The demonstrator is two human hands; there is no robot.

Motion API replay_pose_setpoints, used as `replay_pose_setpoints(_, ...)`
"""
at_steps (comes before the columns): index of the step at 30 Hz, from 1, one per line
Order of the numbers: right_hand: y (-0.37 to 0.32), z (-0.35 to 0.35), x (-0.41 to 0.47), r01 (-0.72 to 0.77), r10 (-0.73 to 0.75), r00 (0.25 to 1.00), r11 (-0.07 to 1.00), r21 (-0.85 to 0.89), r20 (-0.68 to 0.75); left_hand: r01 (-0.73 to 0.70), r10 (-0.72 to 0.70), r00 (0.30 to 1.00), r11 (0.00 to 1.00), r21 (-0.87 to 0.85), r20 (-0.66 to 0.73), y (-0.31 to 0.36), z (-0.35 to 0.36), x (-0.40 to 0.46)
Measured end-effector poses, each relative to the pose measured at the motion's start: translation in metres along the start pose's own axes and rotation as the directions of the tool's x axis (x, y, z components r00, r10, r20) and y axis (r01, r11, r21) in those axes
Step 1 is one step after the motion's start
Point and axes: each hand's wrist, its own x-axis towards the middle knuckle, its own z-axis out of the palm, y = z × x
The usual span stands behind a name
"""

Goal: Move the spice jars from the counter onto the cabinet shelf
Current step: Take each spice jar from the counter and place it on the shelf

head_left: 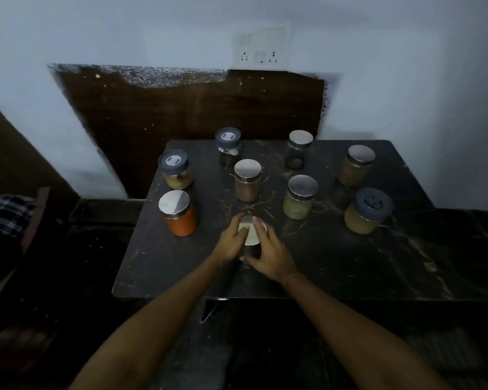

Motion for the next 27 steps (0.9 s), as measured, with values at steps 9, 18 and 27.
replay_pose_setpoints(9, -0.032, -0.067, 0.032, -0.035, 0.145, 0.966, 0.894, 0.447, -0.214, -0.026, 0.05, 0.997, 0.939, -0.344, 0.06, 0.067, -0.028, 0.016)
replay_pose_setpoints(18, -0.075, -0.188, 0.088, 0.108, -0.005, 0.993, 0.426, 0.898, -0.117, -0.128, 0.242, 0.958, 0.841, -0.526, 0.154, 0.173, -0.077, 0.046)
replay_pose_setpoints(27, -0.132, -0.266, 0.164, 0.284, -0.038, 0.95, 0.51, 0.812, -0.309, -0.408, 0.506, 0.859, 0.765, -0.497, 0.074, 0.283, -0.12, 0.085)
